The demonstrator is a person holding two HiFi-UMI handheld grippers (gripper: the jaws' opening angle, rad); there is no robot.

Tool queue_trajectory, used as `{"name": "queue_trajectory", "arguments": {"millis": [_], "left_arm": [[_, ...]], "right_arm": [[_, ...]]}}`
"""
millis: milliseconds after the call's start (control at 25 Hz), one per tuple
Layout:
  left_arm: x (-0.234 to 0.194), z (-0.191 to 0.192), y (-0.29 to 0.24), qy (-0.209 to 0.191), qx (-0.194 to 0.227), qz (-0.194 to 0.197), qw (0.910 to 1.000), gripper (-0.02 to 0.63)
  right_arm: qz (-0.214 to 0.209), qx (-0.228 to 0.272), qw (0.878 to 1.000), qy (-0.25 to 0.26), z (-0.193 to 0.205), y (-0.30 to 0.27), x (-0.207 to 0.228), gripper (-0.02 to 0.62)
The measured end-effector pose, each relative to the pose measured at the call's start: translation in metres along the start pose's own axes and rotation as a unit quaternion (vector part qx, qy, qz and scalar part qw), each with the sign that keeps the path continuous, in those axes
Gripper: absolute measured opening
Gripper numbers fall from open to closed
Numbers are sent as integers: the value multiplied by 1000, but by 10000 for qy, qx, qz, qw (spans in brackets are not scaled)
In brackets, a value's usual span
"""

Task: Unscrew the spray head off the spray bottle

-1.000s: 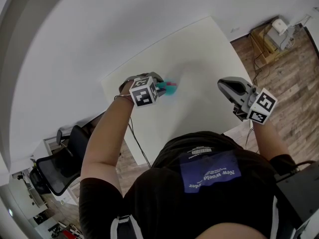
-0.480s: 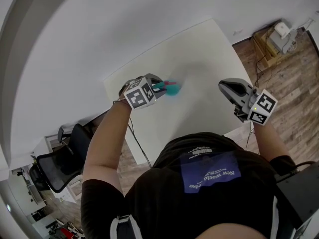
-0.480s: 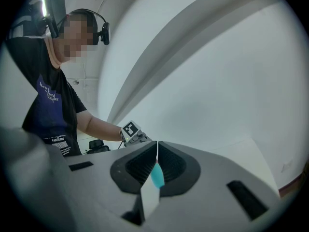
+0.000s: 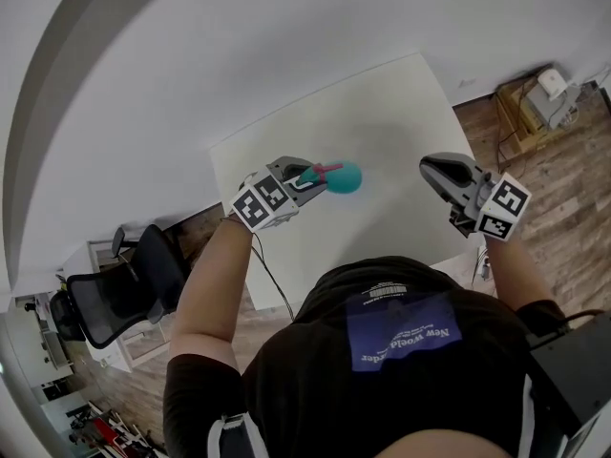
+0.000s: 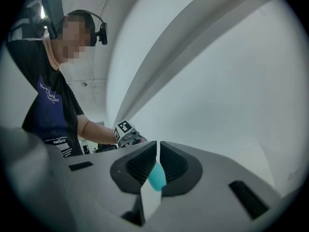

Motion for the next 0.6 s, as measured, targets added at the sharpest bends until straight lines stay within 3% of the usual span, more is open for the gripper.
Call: {"name": "queue_trajectory", "arguments": {"millis": [160,320,440,600], "left_arm": [[12,-22,17,386,654,-242,9968,143],[30,-40,38,765,1398,-444,9862,143],[43,-52,58,1133,2070,-547,9702,143],[55,-57,89,1555,2908,-608,9421,143]], "right_arm": [[-219,-32,9997,41,-10,1,2,-3],[-426,-73,9990,108,-20,2,1,-3],[-612,-102,9980,147,-28,1,0,-3],[-936,-139,9953,182,-32,-9,-4,-2]]}}
Point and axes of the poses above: the fingertips, and each gripper's own axes: y backward along the fingers, x to its right, z out of its underside, the point moved 2 cm from there along y, backward along the fingers, and after that the axes turned 4 degrees about y, right-handed, at the moved point
